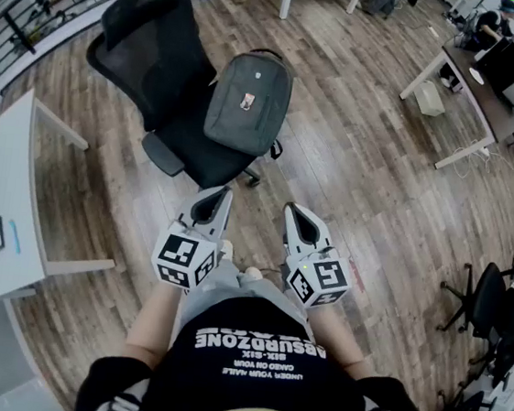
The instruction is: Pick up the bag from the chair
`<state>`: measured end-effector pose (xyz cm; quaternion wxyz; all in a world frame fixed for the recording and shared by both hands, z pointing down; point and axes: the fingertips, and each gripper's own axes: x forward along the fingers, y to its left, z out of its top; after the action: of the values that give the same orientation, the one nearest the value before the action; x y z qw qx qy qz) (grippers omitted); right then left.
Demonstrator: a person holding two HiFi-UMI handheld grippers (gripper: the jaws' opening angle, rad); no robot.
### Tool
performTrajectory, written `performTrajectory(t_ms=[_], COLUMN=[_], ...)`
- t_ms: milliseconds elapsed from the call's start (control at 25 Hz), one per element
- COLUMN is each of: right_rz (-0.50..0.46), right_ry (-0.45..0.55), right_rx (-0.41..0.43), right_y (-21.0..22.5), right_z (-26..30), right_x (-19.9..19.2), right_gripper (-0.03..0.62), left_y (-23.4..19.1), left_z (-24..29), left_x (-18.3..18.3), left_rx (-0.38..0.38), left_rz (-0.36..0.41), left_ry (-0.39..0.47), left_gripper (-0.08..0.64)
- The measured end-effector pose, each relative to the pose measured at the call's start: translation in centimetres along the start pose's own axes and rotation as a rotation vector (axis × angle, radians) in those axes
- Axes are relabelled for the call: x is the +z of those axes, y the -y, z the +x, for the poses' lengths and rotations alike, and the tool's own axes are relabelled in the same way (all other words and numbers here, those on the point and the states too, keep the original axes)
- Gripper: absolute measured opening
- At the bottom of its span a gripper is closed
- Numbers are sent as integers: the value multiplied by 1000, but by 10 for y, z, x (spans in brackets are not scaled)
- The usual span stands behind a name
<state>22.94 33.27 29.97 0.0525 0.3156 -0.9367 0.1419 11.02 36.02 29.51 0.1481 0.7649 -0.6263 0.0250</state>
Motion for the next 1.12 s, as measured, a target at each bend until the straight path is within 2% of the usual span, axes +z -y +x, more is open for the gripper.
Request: performTrajectory(t_ms=[360, 560, 920, 1120], right_rz=[-9, 5, 6, 16], right_ry=[0, 21, 6, -19], right_rx=[35, 45, 37, -1], right_y=[-6, -1, 13, 31], right_z=[-33, -34, -9, 22], right_x=[-15, -11, -11, -12], right_gripper=[15, 15, 15, 15], left_y=[28, 32, 15, -11], left_z=[-23, -19, 9, 36], left_x=[-18, -15, -15, -11], left_rx=[36, 35, 13, -2], left_rz=[-14, -4, -15, -17], left_ry=[9, 12, -6, -18], left_gripper=[17, 17, 17, 17])
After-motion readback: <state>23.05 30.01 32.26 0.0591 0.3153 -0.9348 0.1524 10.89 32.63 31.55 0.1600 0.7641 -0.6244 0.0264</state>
